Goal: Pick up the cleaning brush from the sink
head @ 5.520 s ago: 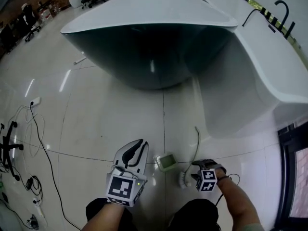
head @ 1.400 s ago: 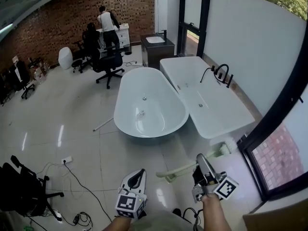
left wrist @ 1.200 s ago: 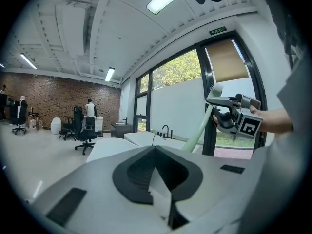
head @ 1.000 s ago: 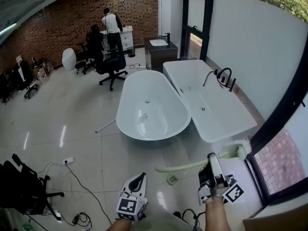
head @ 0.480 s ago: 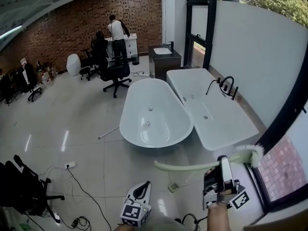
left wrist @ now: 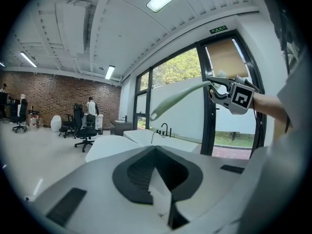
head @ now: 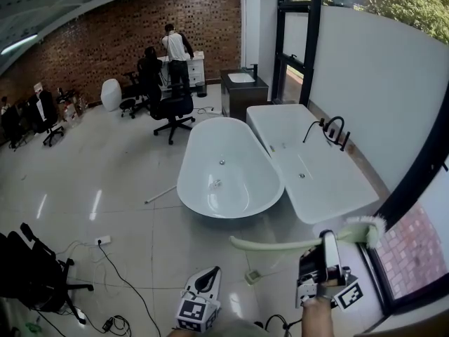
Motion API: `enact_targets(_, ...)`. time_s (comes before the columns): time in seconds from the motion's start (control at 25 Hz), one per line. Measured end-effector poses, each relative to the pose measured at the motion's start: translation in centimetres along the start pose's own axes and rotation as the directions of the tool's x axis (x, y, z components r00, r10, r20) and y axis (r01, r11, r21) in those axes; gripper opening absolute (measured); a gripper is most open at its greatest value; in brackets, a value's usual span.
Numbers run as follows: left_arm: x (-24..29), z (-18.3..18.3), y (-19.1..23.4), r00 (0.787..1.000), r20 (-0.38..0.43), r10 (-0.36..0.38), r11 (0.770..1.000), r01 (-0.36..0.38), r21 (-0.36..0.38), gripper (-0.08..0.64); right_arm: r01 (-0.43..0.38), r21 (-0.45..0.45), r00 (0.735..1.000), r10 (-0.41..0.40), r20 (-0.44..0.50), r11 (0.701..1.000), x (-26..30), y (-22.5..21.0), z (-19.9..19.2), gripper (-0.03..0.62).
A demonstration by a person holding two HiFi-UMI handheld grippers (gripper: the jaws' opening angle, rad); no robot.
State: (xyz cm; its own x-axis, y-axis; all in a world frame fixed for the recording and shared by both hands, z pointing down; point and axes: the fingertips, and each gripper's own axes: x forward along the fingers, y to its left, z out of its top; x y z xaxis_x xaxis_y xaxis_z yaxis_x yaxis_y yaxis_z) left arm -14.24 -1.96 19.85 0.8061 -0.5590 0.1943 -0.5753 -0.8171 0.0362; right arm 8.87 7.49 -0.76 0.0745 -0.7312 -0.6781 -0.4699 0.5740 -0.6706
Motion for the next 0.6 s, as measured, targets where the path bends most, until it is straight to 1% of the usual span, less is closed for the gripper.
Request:
enact_targets(0.16, 0.37, 0.28, -0.18, 1.0, -0.002, -0.003, 1.0, 0.003, -0.006, 0.0, -0.001, 0.002, 1.0, 0.001, 0.0, 1.0, 0.31, -0.01, 0.27, 0.035)
enact_targets(0.28, -0.08, 0.31, -0.09, 1.0, -0.001, -0.01, 1.0, 0.01, -0.013, 0.0, -0.001, 0.002, 1.0, 0.001, -0.003, 1.0, 0.2, 0.24, -0.39, 0.035)
enact_targets(0.4, -0.38, 0.24, 0.08, 1.0, 0.008, -0.011, 1.0, 0.011, -0.011, 0.0, -0.002, 0.002, 1.0, 0.002, -0.002, 1.0, 0.13, 0.56, -0.66, 0.035)
enact_targets(0.6, -0.35, 0.79, -0.09, 1.0, 0.001, -0.012, 1.0, 0.012, -0.01, 0.0, -0.003, -0.005, 1.0, 0.003, -0.006, 1.0, 0.26, 0.6, -0.49, 0.035)
